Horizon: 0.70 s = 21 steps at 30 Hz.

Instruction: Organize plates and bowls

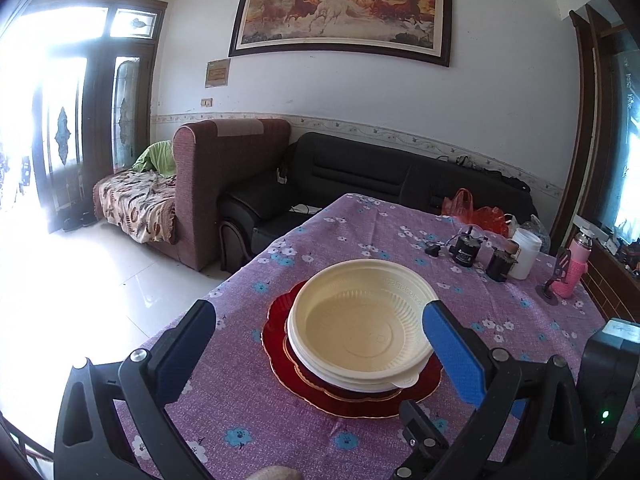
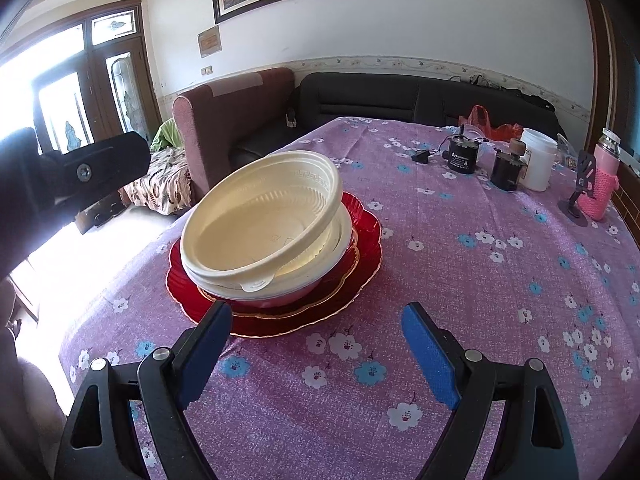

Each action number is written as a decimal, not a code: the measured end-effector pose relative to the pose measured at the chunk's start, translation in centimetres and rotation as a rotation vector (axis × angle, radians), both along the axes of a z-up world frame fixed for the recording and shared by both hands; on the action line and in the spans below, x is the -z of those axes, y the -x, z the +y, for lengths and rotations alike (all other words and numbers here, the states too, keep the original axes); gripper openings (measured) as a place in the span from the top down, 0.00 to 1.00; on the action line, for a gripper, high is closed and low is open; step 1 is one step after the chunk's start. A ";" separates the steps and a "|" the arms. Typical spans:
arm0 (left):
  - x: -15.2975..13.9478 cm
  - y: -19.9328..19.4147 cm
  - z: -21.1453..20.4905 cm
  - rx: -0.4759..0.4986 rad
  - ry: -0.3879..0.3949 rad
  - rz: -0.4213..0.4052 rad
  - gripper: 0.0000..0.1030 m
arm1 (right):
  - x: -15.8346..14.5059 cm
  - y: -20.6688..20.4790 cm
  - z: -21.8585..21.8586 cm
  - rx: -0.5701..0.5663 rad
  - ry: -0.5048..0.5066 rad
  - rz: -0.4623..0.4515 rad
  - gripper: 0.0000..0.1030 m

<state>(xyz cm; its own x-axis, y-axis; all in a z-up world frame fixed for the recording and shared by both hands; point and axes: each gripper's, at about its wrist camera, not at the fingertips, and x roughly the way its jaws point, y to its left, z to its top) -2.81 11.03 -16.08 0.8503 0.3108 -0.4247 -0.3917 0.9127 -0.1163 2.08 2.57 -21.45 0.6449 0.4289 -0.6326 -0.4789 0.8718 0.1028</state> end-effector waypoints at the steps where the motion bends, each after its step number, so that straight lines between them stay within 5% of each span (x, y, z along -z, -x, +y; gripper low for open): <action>1: 0.0 0.0 0.0 0.010 0.004 0.001 0.00 | 0.1 0.0 0.1 -0.003 0.003 0.000 0.13; 7: 0.7 -0.4 1.2 0.024 0.081 0.033 0.00 | 0.2 0.1 0.5 -0.009 0.011 0.002 0.13; 21: 1.3 -1.0 1.4 -0.048 0.024 0.092 0.00 | 0.4 0.3 1.2 -0.022 0.031 -0.005 0.13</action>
